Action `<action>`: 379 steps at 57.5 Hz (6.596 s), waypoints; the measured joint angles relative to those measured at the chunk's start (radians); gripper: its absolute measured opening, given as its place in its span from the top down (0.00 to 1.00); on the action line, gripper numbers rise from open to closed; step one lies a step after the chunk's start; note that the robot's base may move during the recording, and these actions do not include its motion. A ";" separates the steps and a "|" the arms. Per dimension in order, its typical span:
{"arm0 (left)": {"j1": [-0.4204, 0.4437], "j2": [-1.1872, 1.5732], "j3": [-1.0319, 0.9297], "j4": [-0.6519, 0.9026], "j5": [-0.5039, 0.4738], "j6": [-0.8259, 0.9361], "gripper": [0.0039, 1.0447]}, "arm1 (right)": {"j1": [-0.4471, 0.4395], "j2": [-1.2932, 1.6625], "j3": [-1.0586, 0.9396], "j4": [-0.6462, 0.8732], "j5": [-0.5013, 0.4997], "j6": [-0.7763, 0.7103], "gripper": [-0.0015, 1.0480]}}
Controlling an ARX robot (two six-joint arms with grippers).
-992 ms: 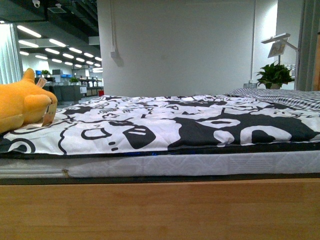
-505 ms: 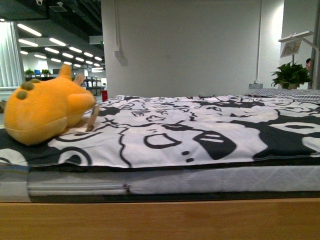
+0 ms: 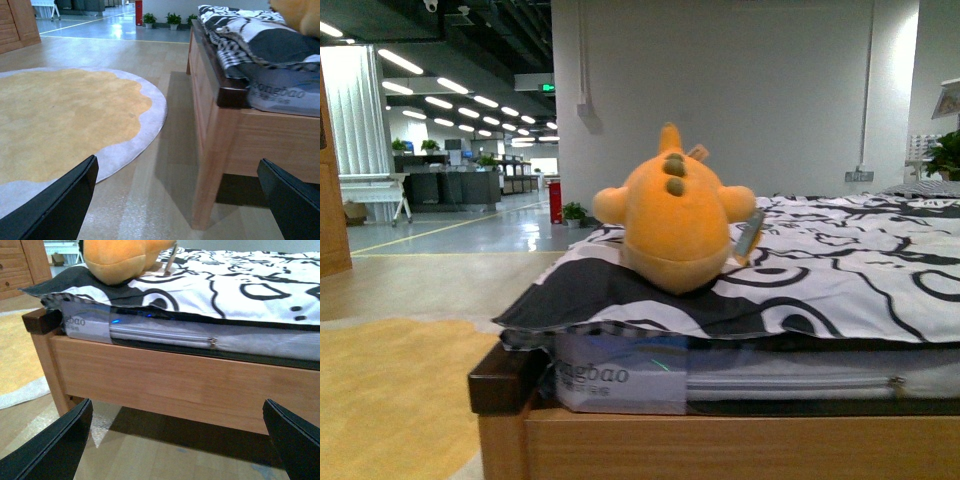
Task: Put away toys
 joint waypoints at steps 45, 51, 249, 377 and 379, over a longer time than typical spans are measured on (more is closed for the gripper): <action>0.000 0.000 0.000 0.000 0.001 0.000 0.05 | -0.286 0.243 0.093 0.157 -0.531 0.149 0.00; 0.000 0.000 0.000 0.000 0.001 0.000 0.05 | -0.327 0.471 0.219 0.354 -0.524 0.179 0.00; 0.000 0.000 0.000 0.000 0.001 0.000 0.05 | -0.084 0.240 0.018 0.375 -0.049 0.087 0.83; 0.000 0.000 0.000 0.000 0.002 0.000 0.05 | -0.087 0.244 0.014 0.380 -0.049 0.087 0.83; 0.000 0.000 0.000 0.000 0.001 0.000 0.05 | -0.088 0.244 0.014 0.380 -0.049 0.087 0.83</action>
